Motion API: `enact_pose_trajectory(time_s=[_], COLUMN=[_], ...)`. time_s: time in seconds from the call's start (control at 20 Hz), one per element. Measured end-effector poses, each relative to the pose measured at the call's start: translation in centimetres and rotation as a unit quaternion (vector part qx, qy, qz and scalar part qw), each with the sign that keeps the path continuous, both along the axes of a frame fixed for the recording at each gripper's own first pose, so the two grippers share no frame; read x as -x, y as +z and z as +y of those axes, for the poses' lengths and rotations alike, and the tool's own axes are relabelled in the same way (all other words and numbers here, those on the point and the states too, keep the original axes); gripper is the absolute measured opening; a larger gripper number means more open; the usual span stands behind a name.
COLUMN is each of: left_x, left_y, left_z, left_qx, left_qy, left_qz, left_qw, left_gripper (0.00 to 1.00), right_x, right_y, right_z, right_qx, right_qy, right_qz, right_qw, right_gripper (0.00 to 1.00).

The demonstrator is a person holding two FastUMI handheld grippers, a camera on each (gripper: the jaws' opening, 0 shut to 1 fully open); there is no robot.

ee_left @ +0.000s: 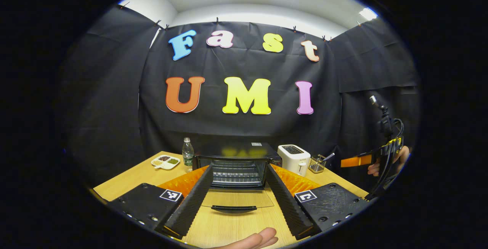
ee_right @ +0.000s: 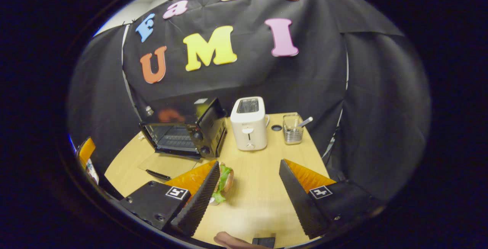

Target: Open the electric oven with the left hand, put the food in, and close the electric oven.

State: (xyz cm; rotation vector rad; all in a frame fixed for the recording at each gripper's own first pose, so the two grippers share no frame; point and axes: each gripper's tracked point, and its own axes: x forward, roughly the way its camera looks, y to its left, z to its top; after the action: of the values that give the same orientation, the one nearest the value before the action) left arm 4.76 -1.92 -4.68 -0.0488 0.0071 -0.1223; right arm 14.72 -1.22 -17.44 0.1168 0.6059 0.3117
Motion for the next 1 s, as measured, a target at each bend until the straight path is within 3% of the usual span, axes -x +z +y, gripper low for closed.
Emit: enact_pose_trajectory(time_s=[0.2, 0.25, 0.3, 0.35, 0.4, 0.45, 0.5, 0.55, 0.6, 0.65, 0.7, 0.75, 0.8, 0.9, 0.95, 1.0], left_x=[0.2, 0.0, -0.3, -0.6, -0.7, -0.6, -0.8, -1.1, -1.2, -1.4, -1.6, -1.8, -2.0, -2.3, -2.3, -2.3], left_y=[1.2, 1.4, 1.4, 1.1, 0.7, 0.5, 0.2, -0.2, -0.5, -0.7, -1.0, -1.4, -1.5, -1.7, -1.7, -1.7], left_z=[2.1, 2.7, 3.1, 3.3, 3.6, 4.0, 4.1, 4.2, 4.2, 4.2, 4.2, 4.3, 4.2, 3.7, 3.5, 3.2], left_qx=[-0.009, -0.009, -0.007, -0.006, -0.004, -0.002, 0.000, -0.001, -0.002, -0.005, -0.009, -0.013, -0.015, -0.013, -0.011, -0.010], left_qy=[0.033, 0.046, 0.055, 0.061, 0.069, 0.075, 0.080, 0.083, 0.087, 0.089, 0.091, 0.094, 0.094, 0.091, 0.086, 0.083], left_qz=[-0.018, -0.019, -0.018, -0.014, -0.006, 0.000, 0.003, 0.008, 0.013, 0.017, 0.022, 0.029, 0.030, 0.035, 0.035, 0.035], left_qw=[0.999, 0.999, 0.998, 0.998, 0.998, 0.997, 0.997, 0.996, 0.996, 0.996, 0.996, 0.995, 0.995, 0.995, 0.996, 0.996], left_gripper=[0.92, 0.92, 0.92, 0.92, 0.92, 0.92, 0.92, 0.92, 0.92, 0.92, 0.92, 0.92, 0.92, 0.92, 0.92, 0.92], right_x=[-2.3, -2.4, -2.5, -2.6, -2.5, -2.3, -2.1, -1.7, -1.6, -1.8, -1.9, -2.2, -2.1, -2.1, -1.9, -1.8], right_y=[-5.2, -6.3, -7.3, -8.0, -8.5, -9.0, -9.4, -9.7, -9.9, -10.1, -10.4, -10.5, -10.5, -10.9, -10.9, -11.0], right_z=[3.4, 4.2, 4.8, 5.4, 6.1, 6.8, 7.2, 7.6, 8.0, 8.3, 8.7, 8.9, 9.1, 9.4, 9.3, 9.4], right_qx=[-0.028, -0.040, -0.050, -0.061, -0.072, -0.084, -0.096, -0.107, -0.120, -0.130, -0.136, -0.147, -0.157, -0.172, -0.178, -0.183], right_qy=[0.077, 0.094, 0.107, 0.121, 0.135, 0.150, 0.155, 0.164, 0.169, 0.173, 0.174, 0.175, 0.178, 0.173, 0.172, 0.172], right_qz=[0.102, 0.131, 0.158, 0.180, 0.200, 0.220, 0.241, 0.266, 0.285, 0.296, 0.306, 0.316, 0.327, 0.349, 0.359, 0.364], right_qw=[0.991, 0.986, 0.980, 0.974, 0.968, 0.960, 0.953, 0.944, 0.936, 0.930, 0.926, 0.921, 0.915, 0.905, 0.900, 0.897], right_gripper=[0.98, 0.85, 0.97, 0.97, 0.84, 0.84, 0.95, 0.82, 0.93, 0.92, 0.79, 0.75, 0.86, 0.77, 0.63, 0.57])
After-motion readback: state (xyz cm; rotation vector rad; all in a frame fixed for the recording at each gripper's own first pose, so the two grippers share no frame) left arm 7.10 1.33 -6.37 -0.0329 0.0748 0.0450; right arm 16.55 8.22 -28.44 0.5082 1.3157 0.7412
